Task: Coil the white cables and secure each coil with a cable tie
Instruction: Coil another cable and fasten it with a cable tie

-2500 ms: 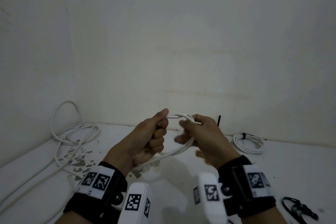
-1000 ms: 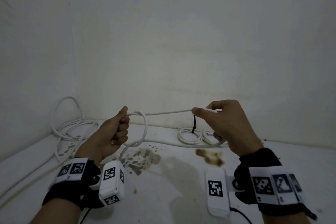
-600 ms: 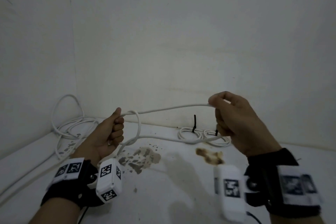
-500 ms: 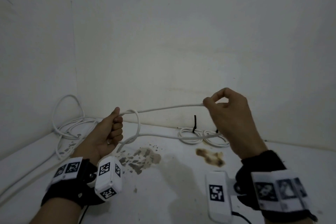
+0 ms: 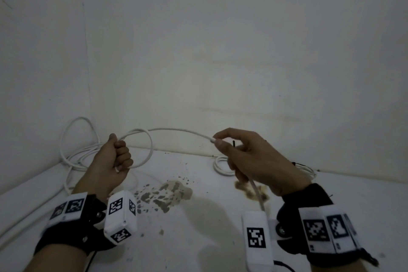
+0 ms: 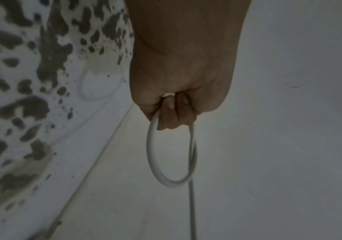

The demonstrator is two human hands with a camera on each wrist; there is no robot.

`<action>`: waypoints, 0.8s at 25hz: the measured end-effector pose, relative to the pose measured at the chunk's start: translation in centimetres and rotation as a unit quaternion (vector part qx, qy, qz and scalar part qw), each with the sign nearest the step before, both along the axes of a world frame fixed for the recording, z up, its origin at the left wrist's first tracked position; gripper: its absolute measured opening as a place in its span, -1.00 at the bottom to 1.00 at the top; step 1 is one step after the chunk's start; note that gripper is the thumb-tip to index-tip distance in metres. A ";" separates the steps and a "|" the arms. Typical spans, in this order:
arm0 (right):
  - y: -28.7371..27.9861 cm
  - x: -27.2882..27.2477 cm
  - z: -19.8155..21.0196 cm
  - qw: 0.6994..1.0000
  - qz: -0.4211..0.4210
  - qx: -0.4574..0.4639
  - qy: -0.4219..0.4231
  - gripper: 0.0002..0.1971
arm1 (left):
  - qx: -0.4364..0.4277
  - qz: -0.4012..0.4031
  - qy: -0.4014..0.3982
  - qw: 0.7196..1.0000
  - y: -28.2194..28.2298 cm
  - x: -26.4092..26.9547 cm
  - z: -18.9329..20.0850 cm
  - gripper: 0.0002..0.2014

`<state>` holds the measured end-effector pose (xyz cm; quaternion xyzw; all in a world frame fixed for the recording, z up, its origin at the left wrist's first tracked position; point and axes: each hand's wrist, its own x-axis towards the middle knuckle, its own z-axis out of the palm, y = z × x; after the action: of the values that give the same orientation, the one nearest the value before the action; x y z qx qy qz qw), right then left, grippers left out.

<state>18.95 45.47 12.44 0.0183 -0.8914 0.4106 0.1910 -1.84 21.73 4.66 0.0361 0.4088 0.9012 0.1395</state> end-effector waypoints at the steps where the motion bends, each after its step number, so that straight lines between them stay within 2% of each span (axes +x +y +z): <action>1: -0.2 0.3 0.1 1.000 0.010 0.012 -0.019 -0.81 | 0.018 0.010 -0.004 1.000 0.0 -0.1 0.2 -0.53; 5: -1.0 1.0 0.8 0.990 0.029 0.130 -0.041 -0.68 | 0.064 0.009 0.003 0.998 0.1 -0.2 1.3 -0.53; 7: -2.4 1.0 0.7 0.971 0.034 0.234 -0.032 -0.69 | 0.066 0.015 0.013 0.998 0.7 0.1 1.8 -0.52; 9: -3.9 0.6 0.1 0.955 0.048 0.291 -0.017 -0.72 | 0.043 0.023 0.024 0.999 2.0 0.6 2.2 -0.52; 15: -6.2 -0.7 -1.3 0.946 0.088 0.311 0.016 -0.77 | -0.068 0.017 0.054 0.996 6.3 4.0 2.5 -0.53; 20: -5.4 -1.5 -1.6 0.964 0.087 0.246 0.055 -0.75 | -0.196 -0.049 0.126 0.971 8.7 7.0 3.5 -0.55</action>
<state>17.47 40.02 10.80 0.1648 -0.9481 0.1920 0.1926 5.15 30.39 8.20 0.1410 0.5893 0.7840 0.1350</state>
